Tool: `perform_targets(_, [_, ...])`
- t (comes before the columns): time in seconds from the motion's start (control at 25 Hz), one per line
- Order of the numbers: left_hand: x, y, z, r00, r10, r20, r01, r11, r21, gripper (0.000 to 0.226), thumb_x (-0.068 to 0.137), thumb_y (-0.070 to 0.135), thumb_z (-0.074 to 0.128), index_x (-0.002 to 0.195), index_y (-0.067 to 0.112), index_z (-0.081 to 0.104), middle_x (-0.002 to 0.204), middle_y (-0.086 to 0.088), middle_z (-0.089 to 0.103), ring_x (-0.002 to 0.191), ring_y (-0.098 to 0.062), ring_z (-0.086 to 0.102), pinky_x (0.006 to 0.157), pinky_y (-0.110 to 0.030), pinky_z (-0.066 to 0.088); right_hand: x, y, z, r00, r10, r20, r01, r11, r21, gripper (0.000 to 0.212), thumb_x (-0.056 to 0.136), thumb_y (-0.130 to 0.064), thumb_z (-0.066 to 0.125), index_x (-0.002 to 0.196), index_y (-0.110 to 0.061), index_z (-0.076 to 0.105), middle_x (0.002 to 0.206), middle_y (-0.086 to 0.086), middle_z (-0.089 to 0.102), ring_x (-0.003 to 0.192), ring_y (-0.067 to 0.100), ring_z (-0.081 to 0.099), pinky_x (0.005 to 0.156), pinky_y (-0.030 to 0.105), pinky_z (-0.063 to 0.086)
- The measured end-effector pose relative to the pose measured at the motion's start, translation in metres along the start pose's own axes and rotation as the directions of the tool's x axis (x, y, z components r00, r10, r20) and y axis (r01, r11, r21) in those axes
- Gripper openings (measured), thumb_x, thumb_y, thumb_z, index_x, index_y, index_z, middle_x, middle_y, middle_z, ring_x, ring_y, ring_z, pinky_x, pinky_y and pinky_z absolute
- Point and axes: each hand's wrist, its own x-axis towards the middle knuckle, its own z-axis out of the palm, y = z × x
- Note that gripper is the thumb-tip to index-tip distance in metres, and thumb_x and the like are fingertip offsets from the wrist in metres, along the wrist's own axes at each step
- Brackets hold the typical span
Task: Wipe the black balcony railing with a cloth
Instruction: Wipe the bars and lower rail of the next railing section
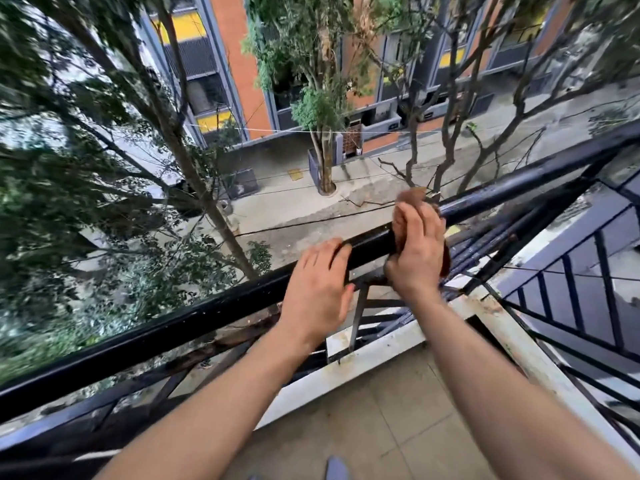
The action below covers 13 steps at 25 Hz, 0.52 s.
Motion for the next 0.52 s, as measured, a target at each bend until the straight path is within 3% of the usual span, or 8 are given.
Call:
perform_targets(0.04, [-0.022, -0.004, 0.01, 0.987, 0.057, -0.152, -0.069, 0.995, -0.077, 0.046, 0.087, 0.012, 0.07, 0.128, -0.005, 0.06, 0.134, -0.022, 0.056, 0.124, -0.036, 0.054, 0.11, -0.047, 0.041, -0.02, -0.022, 0.009, 0.967, 0.253, 0.023, -0.254, 0.953, 0.163, 0.097, 0.071, 0.008, 0.067, 0.155, -0.025, 0.032, 0.167, 0.009, 0.018, 0.153, 0.022, 0.016, 0.128, 0.049, 0.014])
perform_targets(0.08, [-0.042, -0.007, 0.018, 0.967, 0.099, -0.236, -0.131, 0.984, -0.123, 0.033, 0.086, 0.002, 0.066, 0.117, -0.008, 0.065, 0.126, -0.025, 0.06, 0.116, -0.038, 0.057, 0.106, -0.047, 0.044, -0.039, -0.048, 0.02, 0.906, 0.415, 0.081, -0.414, 0.833, 0.366, 0.104, 0.074, 0.01, 0.062, 0.16, -0.03, 0.02, 0.17, 0.006, 0.002, 0.155, 0.02, 0.006, 0.128, 0.042, 0.01])
perform_targets(0.16, [-0.071, -0.017, 0.032, 0.968, 0.128, -0.215, -0.165, 0.972, -0.166, 0.026, 0.083, 0.0, 0.066, 0.108, -0.009, 0.067, 0.113, -0.023, 0.064, 0.1, -0.038, 0.06, 0.09, -0.045, 0.051, -0.063, -0.099, 0.037, 0.828, 0.541, 0.147, -0.471, 0.529, 0.706, 0.105, 0.077, 0.014, 0.054, 0.162, -0.03, 0.011, 0.17, 0.006, -0.005, 0.155, 0.014, 0.005, 0.125, 0.024, 0.011])
perform_targets(0.24, [-0.086, -0.03, 0.043, 0.998, 0.013, -0.065, -0.025, 0.984, -0.178, 0.03, 0.083, 0.008, 0.065, 0.111, -0.003, 0.065, 0.107, -0.018, 0.063, 0.092, -0.037, 0.059, 0.079, -0.041, 0.049, -0.074, -0.12, 0.047, 0.793, 0.589, 0.155, -0.425, 0.354, 0.833, 0.099, 0.079, 0.016, 0.05, 0.162, -0.023, 0.013, 0.168, 0.004, 0.004, 0.152, 0.007, 0.011, 0.118, 0.008, 0.01])
perform_targets(0.32, [-0.089, -0.039, 0.045, 0.976, -0.19, 0.11, 0.199, 0.977, -0.081, 0.039, 0.081, 0.015, 0.063, 0.119, 0.007, 0.061, 0.114, -0.012, 0.062, 0.102, -0.035, 0.059, 0.088, -0.042, 0.049, -0.091, -0.118, 0.062, 0.795, 0.578, 0.185, -0.459, 0.373, 0.806, 0.096, 0.076, 0.014, 0.049, 0.161, -0.018, 0.016, 0.164, 0.003, 0.018, 0.15, 0.009, 0.023, 0.12, 0.012, 0.016])
perform_targets(0.4, [-0.09, -0.045, 0.043, 0.927, -0.326, 0.185, 0.335, 0.942, -0.015, 0.045, 0.081, 0.021, 0.06, 0.126, 0.013, 0.059, 0.123, -0.009, 0.062, 0.112, -0.034, 0.059, 0.098, -0.044, 0.047, -0.106, -0.095, 0.074, 0.805, 0.548, 0.227, -0.532, 0.497, 0.685, 0.082, 0.071, 0.004, 0.049, 0.15, -0.013, 0.039, 0.152, 0.009, 0.045, 0.14, 0.023, 0.046, 0.122, 0.033, 0.032])
perform_targets(0.48, [-0.09, -0.046, 0.04, 0.906, -0.38, 0.189, 0.385, 0.923, 0.009, 0.048, 0.084, 0.026, 0.06, 0.131, 0.014, 0.058, 0.126, -0.01, 0.063, 0.116, -0.033, 0.058, 0.103, -0.043, 0.045, -0.093, -0.063, 0.073, 0.768, 0.555, 0.319, -0.64, 0.647, 0.415, 0.047, 0.072, -0.003, 0.052, 0.114, -0.021, 0.062, 0.117, 0.012, 0.066, 0.107, 0.033, 0.065, 0.104, 0.052, 0.05])
perform_targets(0.52, [-0.087, -0.044, 0.039, 0.896, -0.397, 0.199, 0.403, 0.915, 0.011, 0.049, 0.085, 0.026, 0.06, 0.132, 0.014, 0.057, 0.128, -0.011, 0.062, 0.118, -0.033, 0.057, 0.104, -0.042, 0.043, -0.08, -0.052, 0.07, 0.739, 0.549, 0.39, -0.672, 0.64, 0.373, 0.034, 0.076, 0.0, 0.052, 0.098, -0.024, 0.063, 0.102, 0.012, 0.069, 0.093, 0.033, 0.068, 0.094, 0.055, 0.056])
